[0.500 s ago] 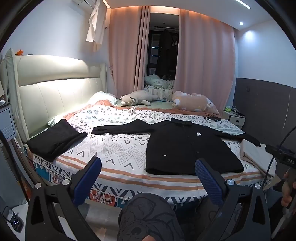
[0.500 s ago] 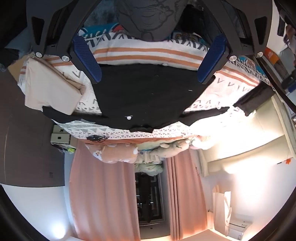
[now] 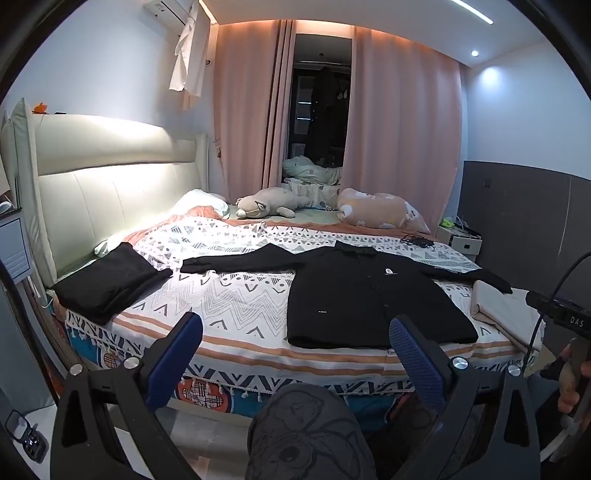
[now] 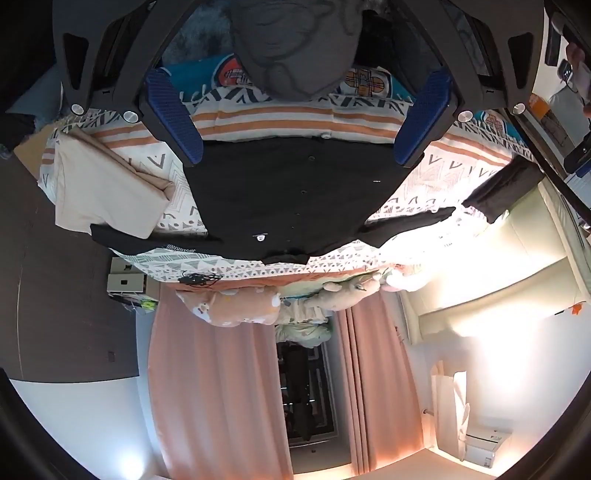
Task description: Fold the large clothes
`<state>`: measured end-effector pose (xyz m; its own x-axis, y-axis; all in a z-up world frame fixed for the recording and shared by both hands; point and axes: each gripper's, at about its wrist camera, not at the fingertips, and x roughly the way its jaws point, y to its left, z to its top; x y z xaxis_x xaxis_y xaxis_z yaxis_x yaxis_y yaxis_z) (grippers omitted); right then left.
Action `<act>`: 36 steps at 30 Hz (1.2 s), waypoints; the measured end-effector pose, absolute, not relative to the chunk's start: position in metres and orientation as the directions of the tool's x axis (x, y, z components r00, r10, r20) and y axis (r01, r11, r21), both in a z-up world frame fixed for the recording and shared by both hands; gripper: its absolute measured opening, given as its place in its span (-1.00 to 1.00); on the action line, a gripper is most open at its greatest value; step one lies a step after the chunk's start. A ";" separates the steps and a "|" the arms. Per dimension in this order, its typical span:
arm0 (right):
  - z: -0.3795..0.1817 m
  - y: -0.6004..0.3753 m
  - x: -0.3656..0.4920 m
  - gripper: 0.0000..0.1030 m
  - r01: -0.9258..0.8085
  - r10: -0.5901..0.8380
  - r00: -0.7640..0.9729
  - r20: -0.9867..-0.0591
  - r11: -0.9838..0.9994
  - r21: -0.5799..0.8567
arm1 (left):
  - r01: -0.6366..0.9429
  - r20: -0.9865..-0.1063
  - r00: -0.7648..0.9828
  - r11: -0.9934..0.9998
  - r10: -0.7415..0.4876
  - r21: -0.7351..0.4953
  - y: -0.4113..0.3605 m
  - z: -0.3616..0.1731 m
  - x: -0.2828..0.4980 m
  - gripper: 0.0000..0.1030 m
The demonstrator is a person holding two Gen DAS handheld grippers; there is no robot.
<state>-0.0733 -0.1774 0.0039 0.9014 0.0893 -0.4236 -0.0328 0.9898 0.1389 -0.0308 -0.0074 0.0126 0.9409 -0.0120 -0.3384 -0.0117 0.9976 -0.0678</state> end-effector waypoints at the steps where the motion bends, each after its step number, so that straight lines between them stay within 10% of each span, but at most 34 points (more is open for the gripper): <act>1: 0.004 -0.176 -0.074 1.00 -0.035 0.090 0.901 -0.424 0.990 0.136 | -0.008 -0.336 0.942 0.997 -0.017 -0.073 0.001 0.009 -0.031 1.00; 36: 0.003 -0.172 -0.071 1.00 -0.092 0.146 0.898 -0.415 0.985 0.148 | -0.032 -0.326 0.945 0.998 0.010 -0.060 0.025 0.011 -0.046 1.00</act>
